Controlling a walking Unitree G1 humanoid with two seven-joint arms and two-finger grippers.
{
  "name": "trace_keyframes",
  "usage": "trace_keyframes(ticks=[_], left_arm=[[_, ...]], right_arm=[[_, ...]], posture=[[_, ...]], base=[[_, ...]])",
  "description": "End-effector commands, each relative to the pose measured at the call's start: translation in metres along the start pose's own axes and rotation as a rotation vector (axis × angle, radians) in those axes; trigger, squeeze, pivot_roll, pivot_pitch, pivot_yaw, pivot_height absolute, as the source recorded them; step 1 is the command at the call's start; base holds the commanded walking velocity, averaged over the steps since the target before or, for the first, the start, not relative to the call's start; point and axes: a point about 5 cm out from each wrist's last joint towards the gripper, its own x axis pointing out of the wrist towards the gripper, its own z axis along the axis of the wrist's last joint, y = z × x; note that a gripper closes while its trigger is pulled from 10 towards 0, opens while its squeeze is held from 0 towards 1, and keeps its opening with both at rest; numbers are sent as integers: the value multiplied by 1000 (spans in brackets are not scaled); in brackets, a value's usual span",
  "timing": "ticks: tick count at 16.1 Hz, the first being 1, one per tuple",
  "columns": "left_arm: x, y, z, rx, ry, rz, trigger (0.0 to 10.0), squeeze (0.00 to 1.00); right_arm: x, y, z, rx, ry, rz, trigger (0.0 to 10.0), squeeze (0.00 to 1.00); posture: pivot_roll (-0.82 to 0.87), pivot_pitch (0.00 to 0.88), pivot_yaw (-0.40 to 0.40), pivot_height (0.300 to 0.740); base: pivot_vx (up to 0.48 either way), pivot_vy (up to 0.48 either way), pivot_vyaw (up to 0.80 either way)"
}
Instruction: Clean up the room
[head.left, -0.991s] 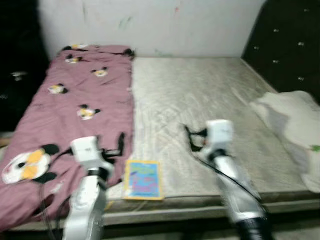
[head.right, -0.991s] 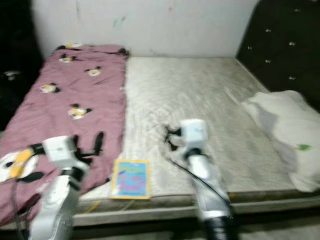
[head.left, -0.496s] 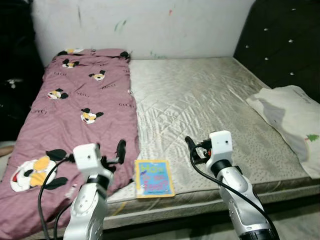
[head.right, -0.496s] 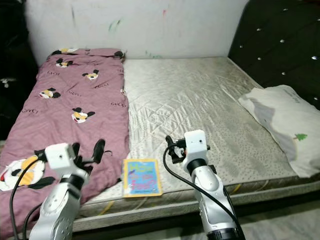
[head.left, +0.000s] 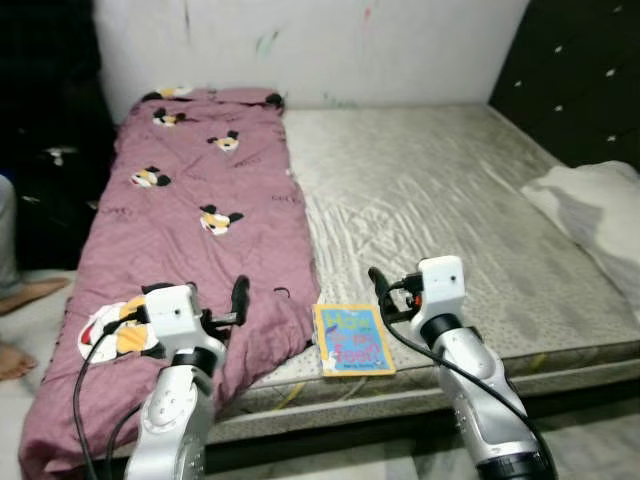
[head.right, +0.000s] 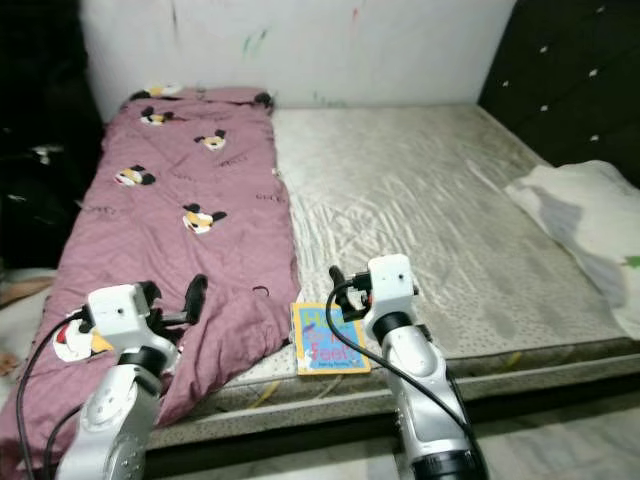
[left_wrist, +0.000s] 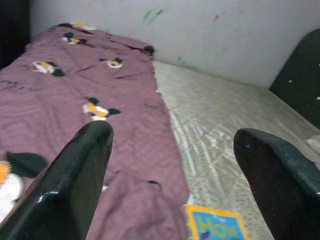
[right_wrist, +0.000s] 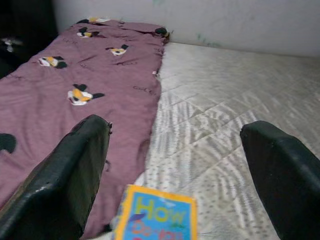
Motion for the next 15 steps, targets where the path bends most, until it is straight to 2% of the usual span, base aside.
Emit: trace_keyframes(ticks=[1,5,8,11,15], left_arm=[[2,0,3,11,-8,-3,10000,0],[4,-3,6,-4,-16,-39,10000,0],[4,-5,8,-11,-23,-55,10000,0],[4,-7,8,-20,-27,-74,10000,0],[8,-6,2,-4,10,-20,10000,0]], right_arm=[[3,1,7,-5,-22,12,10000,0],[5,1,10,-30,-37,16,10000,0],[5,2,11,-16,-48,15,10000,0],[7,2,12,-16,-49,11,10000,0],[8,0,11,-27,-46,1,10000,0]], posture=[[1,10,-42,740],[3,14,-38,740],[6,13,-38,740],[7,10,-39,740],[5,5,-40,740]], base=[[0,0,0],[0,0,0],[0,0,0],[275,0,0],[60,0,0]])
